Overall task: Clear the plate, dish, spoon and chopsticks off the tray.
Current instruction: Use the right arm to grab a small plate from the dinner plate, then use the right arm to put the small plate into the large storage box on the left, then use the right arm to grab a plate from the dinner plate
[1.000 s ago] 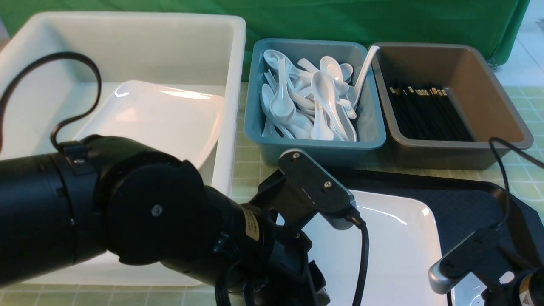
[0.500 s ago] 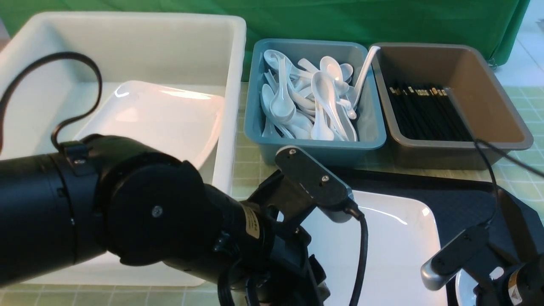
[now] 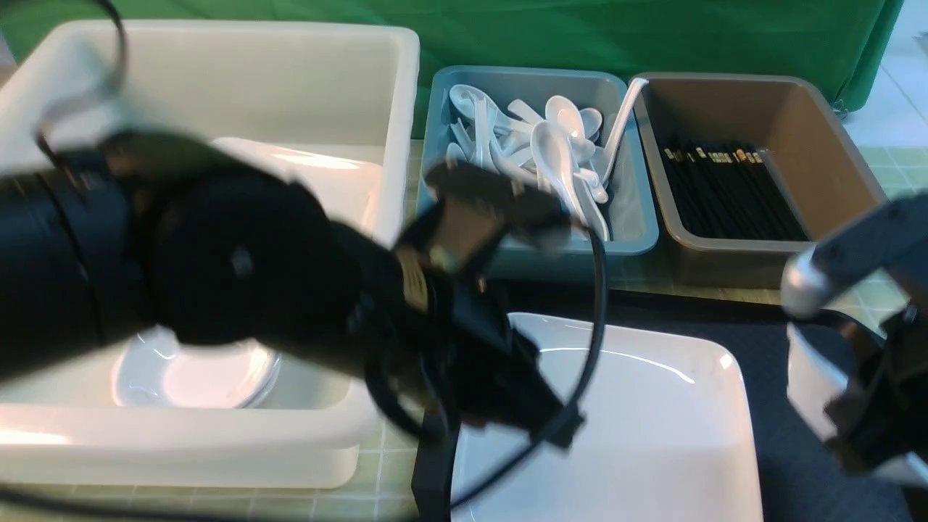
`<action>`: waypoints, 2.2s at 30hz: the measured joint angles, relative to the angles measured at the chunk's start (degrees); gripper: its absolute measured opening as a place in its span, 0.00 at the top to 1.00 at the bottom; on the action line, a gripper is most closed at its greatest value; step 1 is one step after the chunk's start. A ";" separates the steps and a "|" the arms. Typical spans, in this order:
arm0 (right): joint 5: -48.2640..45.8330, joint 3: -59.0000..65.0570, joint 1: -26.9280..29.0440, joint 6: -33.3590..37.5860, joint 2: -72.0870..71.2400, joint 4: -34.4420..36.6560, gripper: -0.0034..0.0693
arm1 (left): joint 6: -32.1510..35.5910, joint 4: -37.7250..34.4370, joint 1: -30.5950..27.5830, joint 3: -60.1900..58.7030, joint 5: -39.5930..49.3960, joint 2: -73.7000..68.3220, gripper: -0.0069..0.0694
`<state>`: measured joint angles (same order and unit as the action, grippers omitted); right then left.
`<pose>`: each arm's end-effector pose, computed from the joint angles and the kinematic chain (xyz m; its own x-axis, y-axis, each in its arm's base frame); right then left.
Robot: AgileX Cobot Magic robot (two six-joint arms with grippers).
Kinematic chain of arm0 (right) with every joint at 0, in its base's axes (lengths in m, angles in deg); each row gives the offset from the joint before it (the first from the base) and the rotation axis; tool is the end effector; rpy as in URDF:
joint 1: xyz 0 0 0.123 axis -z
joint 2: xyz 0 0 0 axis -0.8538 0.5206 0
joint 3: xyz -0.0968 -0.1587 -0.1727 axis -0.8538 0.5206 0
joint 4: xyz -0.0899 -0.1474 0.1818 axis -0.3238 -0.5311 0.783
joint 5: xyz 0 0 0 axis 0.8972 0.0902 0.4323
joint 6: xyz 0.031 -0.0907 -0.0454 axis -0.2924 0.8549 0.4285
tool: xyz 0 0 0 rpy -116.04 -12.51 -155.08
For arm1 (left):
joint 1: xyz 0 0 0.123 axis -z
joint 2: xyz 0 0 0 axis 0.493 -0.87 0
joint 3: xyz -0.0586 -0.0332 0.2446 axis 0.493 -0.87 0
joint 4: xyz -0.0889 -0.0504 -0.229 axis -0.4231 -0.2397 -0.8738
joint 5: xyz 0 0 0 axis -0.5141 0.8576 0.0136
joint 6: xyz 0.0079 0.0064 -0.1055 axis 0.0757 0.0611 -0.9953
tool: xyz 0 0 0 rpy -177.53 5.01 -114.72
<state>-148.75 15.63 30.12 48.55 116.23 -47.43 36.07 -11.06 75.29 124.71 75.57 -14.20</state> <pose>0.2004 0.1027 0.2786 -0.7638 -0.4685 -0.4440 -0.4931 0.8674 -0.0670 0.2081 -0.2355 0.2821 -0.6260 0.4494 -0.6373 0.6961 0.6905 -0.1968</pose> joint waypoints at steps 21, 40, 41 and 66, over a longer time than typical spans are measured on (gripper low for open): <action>2.54 -55.66 -13.05 23.78 41.49 29.95 0.91 | -0.14 0.29 -45.24 7.34 15.42 14.28 0.92; 3.60 -83.58 -23.36 25.78 73.91 27.86 0.91 | -1.80 -0.75 -59.04 -5.14 13.71 21.10 0.92; 3.67 -83.57 -23.52 25.78 73.91 27.54 0.90 | -1.80 -0.94 -59.04 -5.19 13.46 21.10 0.92; -9.21 -88.67 -23.32 10.40 63.69 15.48 0.43 | 10.20 -13.58 -59.07 -5.19 15.47 21.22 0.92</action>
<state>-157.96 -73.04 6.79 58.95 179.92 -31.95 46.26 -24.64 16.22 119.52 91.04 7.02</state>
